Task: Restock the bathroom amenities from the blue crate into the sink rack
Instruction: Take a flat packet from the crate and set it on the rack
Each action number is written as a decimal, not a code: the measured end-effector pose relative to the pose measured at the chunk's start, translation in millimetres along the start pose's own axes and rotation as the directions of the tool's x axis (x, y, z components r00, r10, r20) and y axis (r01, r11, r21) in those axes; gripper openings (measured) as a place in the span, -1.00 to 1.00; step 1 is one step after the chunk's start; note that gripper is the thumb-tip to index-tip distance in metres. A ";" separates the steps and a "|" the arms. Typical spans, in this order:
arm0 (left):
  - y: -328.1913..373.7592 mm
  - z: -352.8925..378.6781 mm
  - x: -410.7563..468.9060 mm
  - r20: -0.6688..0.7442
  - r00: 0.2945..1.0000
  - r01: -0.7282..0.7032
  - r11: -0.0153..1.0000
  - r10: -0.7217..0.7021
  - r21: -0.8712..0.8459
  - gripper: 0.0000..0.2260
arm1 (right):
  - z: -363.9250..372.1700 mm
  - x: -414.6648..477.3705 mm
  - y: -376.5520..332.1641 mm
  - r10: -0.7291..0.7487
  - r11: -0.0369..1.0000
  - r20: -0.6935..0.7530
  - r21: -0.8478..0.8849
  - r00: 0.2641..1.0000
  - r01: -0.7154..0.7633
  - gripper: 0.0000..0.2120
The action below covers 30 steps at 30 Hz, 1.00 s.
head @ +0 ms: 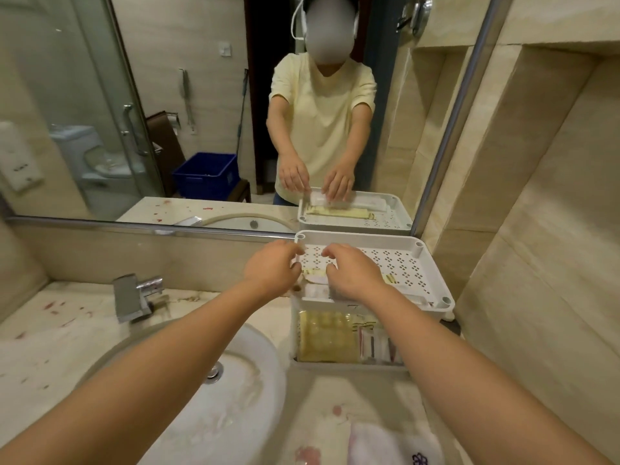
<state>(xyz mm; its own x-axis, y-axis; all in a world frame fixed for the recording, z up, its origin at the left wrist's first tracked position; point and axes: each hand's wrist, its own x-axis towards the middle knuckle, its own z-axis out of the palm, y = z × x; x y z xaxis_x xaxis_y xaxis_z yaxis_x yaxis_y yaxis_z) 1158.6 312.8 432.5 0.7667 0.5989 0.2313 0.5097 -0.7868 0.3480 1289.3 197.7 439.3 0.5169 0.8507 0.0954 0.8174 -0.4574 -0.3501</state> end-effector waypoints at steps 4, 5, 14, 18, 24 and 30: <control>-30.9 -31.1 -34.7 -0.008 0.995 0.095 0.995 -0.095 0.001 -0.67 | 5.4 -1.8 -43.6 -0.085 0.996 -0.002 -0.013 0.996 0.085 -0.65; -39.6 -37.9 -45.0 -0.011 0.993 0.120 0.993 -0.120 0.006 -0.67 | 7.8 -2.9 -56.0 -0.100 0.995 -0.001 -0.019 0.995 0.100 -0.64; -127.5 -99.2 -168.7 -0.034 0.925 0.379 0.917 -0.378 0.127 -0.63 | 56.5 -41.1 -190.2 -0.290 0.950 0.196 -0.060 0.937 0.307 -0.55; -164.9 -123.7 -241.0 -0.056 0.879 0.476 0.866 -0.474 0.151 -0.66 | 83.4 -77.0 -255.1 -0.395 0.896 0.271 -0.100 0.878 0.433 -0.57; -211.3 -148.7 -362.1 -0.078 0.802 0.596 0.783 -0.592 0.180 -0.60 | 128.1 -140.9 -343.4 -0.532 0.810 0.339 -0.063 0.776 0.583 -0.50; -238.9 -168.5 -481.5 -0.125 0.689 0.722 0.660 -0.714 0.206 -0.60 | 170.9 -212.0 -421.0 -0.656 0.692 0.398 -0.021 0.641 0.721 -0.48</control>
<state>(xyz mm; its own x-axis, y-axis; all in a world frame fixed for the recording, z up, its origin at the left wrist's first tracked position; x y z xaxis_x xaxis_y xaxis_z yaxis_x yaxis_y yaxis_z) 601.8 237.5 391.1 0.1150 0.9931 0.0246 0.9706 -0.1176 0.2101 792.1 254.1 407.2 -0.3061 0.9487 -0.0798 0.9440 0.2916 -0.1544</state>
